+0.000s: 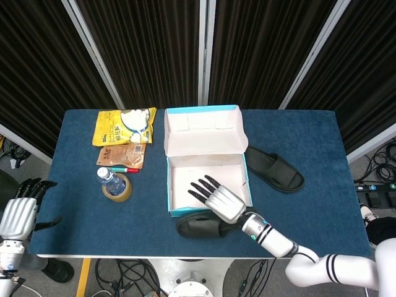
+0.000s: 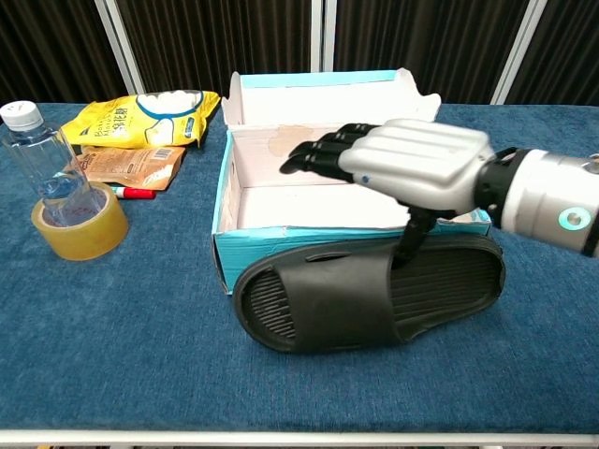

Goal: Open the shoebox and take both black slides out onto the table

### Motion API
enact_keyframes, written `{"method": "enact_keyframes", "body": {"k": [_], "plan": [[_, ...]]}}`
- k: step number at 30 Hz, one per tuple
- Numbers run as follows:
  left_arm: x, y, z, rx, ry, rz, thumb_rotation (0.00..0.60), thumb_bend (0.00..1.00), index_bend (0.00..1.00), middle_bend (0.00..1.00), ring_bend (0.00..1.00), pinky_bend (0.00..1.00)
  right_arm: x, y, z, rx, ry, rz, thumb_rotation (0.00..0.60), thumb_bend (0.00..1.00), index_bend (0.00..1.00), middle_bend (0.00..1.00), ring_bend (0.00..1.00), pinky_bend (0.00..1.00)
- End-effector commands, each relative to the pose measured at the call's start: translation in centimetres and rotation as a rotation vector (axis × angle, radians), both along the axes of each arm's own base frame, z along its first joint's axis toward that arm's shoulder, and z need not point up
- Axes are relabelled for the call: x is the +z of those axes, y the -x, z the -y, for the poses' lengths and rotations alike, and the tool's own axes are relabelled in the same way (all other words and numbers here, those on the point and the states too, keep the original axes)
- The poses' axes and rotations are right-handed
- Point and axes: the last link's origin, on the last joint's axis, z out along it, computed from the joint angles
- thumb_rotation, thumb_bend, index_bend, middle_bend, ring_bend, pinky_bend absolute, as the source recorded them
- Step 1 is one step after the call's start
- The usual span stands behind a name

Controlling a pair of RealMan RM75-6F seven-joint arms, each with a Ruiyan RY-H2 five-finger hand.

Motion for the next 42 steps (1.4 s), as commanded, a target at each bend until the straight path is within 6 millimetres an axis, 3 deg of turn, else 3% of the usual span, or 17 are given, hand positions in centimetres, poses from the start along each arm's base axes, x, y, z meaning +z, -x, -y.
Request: {"method": "enact_keyframes", "body": {"k": [1, 6, 11, 15, 19, 25, 31, 36, 42], "plan": [[0.0, -0.1, -0.1, -0.004, 0.001, 0.001, 0.6, 0.09, 0.21, 0.19, 0.1, 0.09, 2.3, 1.0, -0.5, -0.019, 0.013, 0.012, 0.6, 0.0, 0.0, 0.0, 0.0, 0.0], [-0.1, -0.3, -0.2, -0.012, 0.001, -0.001, 0.6, 0.1, 0.21, 0.19, 0.1, 0.09, 6.5, 2.9, -1.2, -0.056, 0.079, 0.095, 0.6, 0.0, 0.0, 0.0, 0.0, 0.0], [-0.1, -0.3, -0.4, -0.013, -0.001, -0.003, 0.6, 0.09, 0.21, 0.19, 0.1, 0.09, 11.0, 7.6, -1.7, -0.201, 0.204, 0.156, 0.6, 0.0, 0.0, 0.01, 0.0, 0.0], [-0.4, -0.6, -0.9, -0.027, 0.014, -0.006, 0.6, 0.1, 0.21, 0.19, 0.1, 0.09, 10.7, 9.6, -1.7, -0.281, 0.173, 0.151, 0.6, 0.0, 0.0, 0.02, 0.0, 0.0], [-0.5, -0.8, -0.9, -0.034, 0.015, -0.007, 0.6, 0.1, 0.21, 0.19, 0.1, 0.09, 9.1, 10.5, -1.9, -0.302, 0.123, 0.118, 0.6, 0.0, 0.0, 0.0, 0.0, 0.0], [-0.3, -0.4, -0.5, -0.011, 0.011, -0.002, 0.6, 0.1, 0.21, 0.19, 0.1, 0.09, 8.6, 11.9, -2.0, -0.336, 0.123, 0.069, 0.6, 0.0, 0.0, 0.0, 0.0, 0.0], [-0.3, -0.2, -0.2, -0.01, 0.01, 0.002, 0.6, 0.1, 0.21, 0.19, 0.1, 0.09, 9.5, 12.6, -2.4, -0.354, 0.141, 0.078, 0.6, 0.0, 0.0, 0.0, 0.0, 0.0], [-0.3, -0.3, -0.1, -0.019, 0.005, 0.005, 0.6, 0.1, 0.21, 0.19, 0.1, 0.09, 11.4, 13.2, -3.6, -0.361, 0.162, 0.127, 0.6, 0.0, 0.0, 0.0, 0.0, 0.0], [-0.4, -0.1, 0.1, -0.016, 0.01, 0.012, 0.6, 0.1, 0.21, 0.19, 0.1, 0.09, 13.2, 15.5, -5.5, -0.423, 0.212, 0.105, 0.6, 0.0, 0.0, 0.0, 0.0, 0.0]]}}
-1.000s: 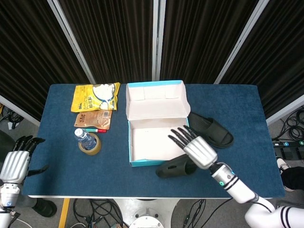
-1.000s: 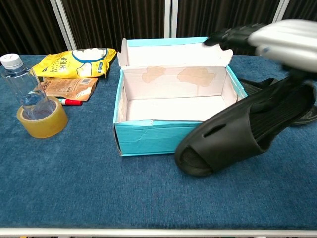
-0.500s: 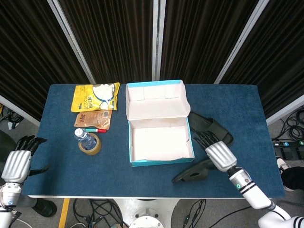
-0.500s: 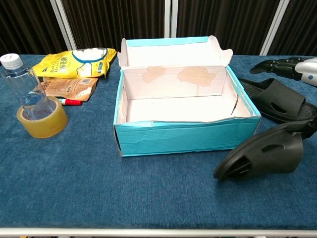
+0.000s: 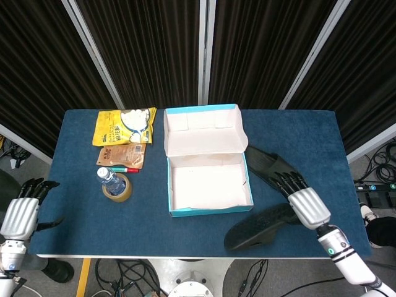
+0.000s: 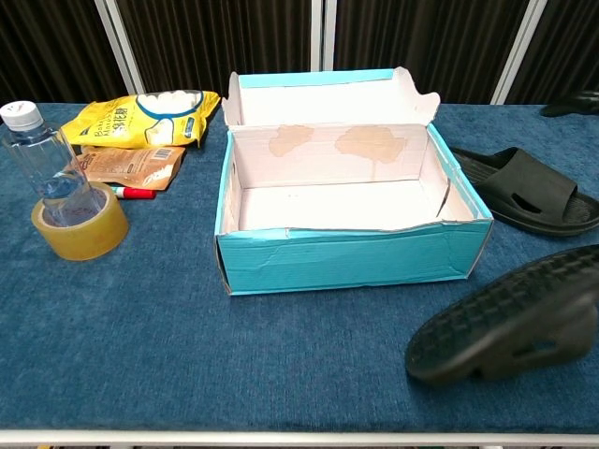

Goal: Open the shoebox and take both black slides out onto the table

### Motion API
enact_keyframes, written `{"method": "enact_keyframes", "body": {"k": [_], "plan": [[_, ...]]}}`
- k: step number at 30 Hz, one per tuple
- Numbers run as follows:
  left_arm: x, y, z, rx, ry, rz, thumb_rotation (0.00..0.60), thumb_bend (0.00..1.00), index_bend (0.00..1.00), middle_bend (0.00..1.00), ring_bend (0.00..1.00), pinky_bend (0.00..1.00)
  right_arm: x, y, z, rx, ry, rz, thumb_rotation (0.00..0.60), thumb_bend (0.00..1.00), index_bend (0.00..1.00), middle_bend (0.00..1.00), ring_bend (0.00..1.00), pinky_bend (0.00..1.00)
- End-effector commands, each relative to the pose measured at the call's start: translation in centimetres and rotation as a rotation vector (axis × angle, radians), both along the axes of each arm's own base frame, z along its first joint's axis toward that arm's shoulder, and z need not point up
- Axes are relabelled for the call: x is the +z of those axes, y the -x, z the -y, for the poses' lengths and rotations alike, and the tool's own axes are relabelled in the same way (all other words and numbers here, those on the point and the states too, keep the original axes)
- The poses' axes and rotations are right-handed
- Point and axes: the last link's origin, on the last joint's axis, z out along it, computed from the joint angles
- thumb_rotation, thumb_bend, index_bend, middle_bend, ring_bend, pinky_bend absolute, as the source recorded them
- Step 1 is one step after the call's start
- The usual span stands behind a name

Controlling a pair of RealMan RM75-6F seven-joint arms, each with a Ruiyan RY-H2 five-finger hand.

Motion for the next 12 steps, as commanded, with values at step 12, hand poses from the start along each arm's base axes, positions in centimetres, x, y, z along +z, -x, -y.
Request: {"method": "enact_keyframes", "body": {"k": [12], "plan": [[0.1, 0.1, 0.0, -0.003, -0.01, -0.007, 0.6, 0.1, 0.21, 0.19, 0.1, 0.09, 4.4, 4.4, -3.8, -0.175, 0.174, 0.111, 0.6, 0.07, 0.0, 0.05, 0.0, 0.01]]}}
